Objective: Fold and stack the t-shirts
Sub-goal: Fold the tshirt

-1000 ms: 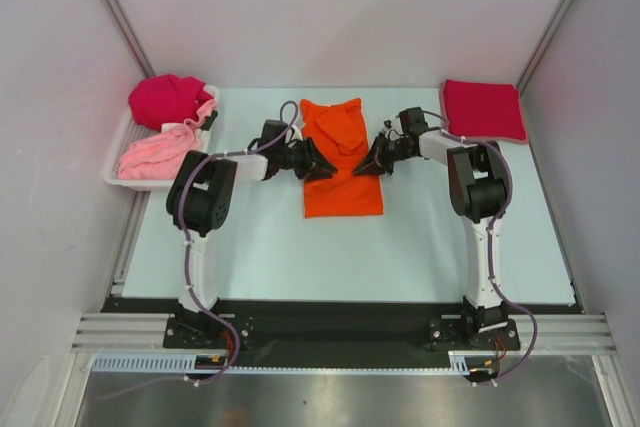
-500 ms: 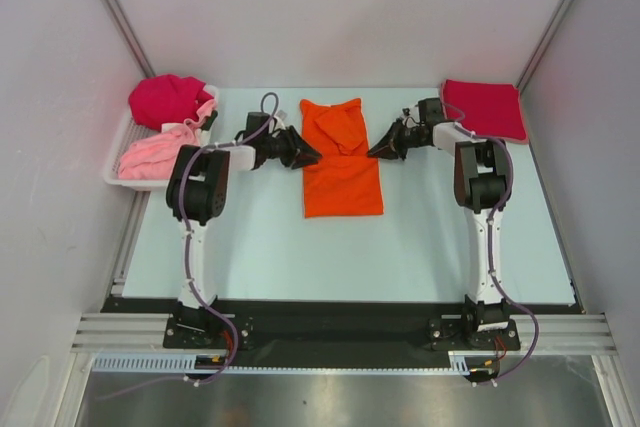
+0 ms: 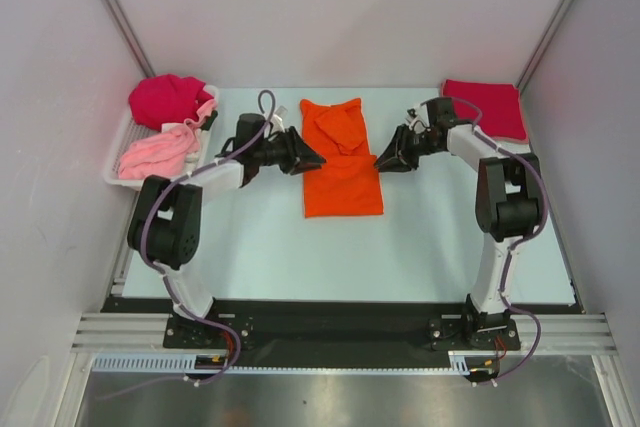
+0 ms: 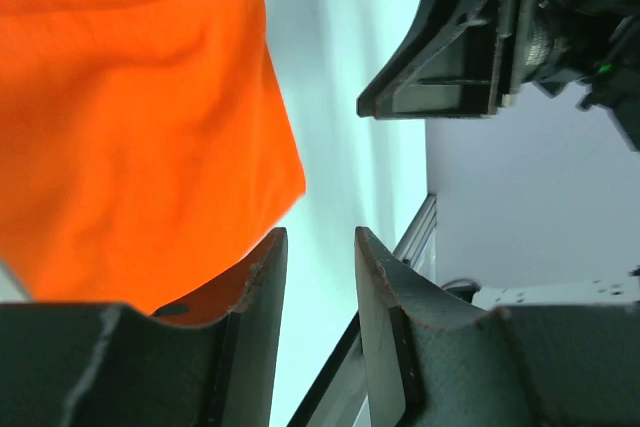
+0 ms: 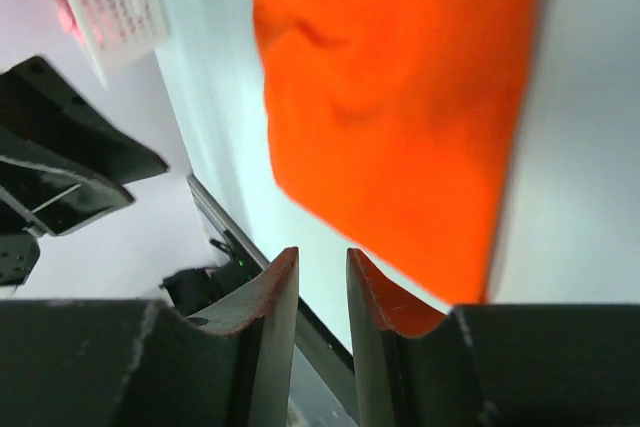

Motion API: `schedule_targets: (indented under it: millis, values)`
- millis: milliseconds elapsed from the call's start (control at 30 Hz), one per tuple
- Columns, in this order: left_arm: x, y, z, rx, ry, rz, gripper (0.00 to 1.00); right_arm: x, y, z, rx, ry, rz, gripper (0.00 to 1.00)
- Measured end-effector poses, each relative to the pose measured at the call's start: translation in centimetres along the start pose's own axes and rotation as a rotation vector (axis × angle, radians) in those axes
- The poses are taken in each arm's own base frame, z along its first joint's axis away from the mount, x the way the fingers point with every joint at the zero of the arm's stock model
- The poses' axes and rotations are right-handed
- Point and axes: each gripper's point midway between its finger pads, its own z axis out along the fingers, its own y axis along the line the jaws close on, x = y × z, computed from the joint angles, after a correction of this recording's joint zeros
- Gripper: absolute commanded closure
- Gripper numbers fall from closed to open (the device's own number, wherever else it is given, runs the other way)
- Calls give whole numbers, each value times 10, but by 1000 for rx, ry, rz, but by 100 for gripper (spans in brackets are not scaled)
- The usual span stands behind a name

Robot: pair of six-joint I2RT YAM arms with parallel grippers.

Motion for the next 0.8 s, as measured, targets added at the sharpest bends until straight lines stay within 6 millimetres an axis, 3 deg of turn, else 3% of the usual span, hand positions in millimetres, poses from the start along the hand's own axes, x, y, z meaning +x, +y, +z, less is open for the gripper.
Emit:
schedule_targets:
  millis: [100,267,433,667,767,800]
  values:
    - [34,0,3,9,34,-4,62,30,14,2,-10,29,-43,68]
    - [92,43,13,-46,107,-125,64,77,10,33,-35,129,-16,68]
    - [110,91,8,-123,116,-220,67,86,-19,48,-29,167,47,67]
    - [126,84,-26,-149,78,-170,62,108,-63,21,14,154,129,60]
    - [132,69,-46,-145,40,-132,53,115,-65,2,23,115,134,53]
    - [131,64,-51,-144,20,-118,44,119,-63,-3,21,99,133,50]
